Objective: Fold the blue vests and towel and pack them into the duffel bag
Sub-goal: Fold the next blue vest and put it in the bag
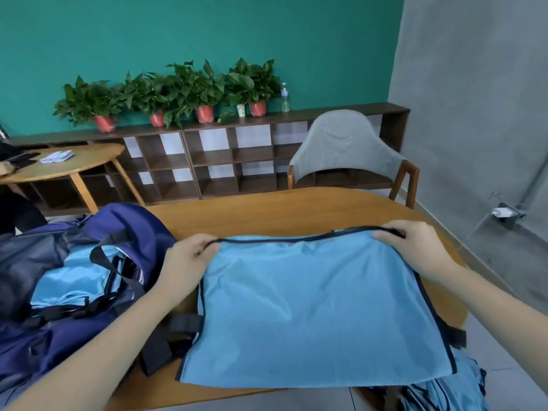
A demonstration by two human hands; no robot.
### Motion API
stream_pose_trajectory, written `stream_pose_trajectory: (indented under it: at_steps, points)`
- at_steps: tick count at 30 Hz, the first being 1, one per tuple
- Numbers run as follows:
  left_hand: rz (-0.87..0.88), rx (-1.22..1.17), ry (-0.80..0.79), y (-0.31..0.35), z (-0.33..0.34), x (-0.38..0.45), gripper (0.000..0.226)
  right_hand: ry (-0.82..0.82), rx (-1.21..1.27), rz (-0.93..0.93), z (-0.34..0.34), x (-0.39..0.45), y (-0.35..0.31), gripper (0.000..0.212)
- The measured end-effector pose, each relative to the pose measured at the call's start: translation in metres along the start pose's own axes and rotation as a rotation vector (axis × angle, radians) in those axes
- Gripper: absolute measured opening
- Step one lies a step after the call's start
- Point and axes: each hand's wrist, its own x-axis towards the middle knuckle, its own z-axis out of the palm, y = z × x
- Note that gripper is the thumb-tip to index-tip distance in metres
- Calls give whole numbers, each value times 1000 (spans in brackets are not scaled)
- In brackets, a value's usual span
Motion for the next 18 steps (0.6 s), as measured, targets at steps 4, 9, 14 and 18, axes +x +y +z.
stream_pose_trajectory:
  at_steps: [4,9,14,18]
  points:
    - [-89,129,23,-8,5,53,11,22,-28,56,9,50,0,19]
    - [-270,232,-200,-47,42,64,10,-161,-149,264,50,59,41,19]
    - [-215,260,-106,-58,54,52,12,-63,-82,220,58,47,51,17]
    - [-187,194,13,-51,51,44,4,6,-39,163,55,46,53,14]
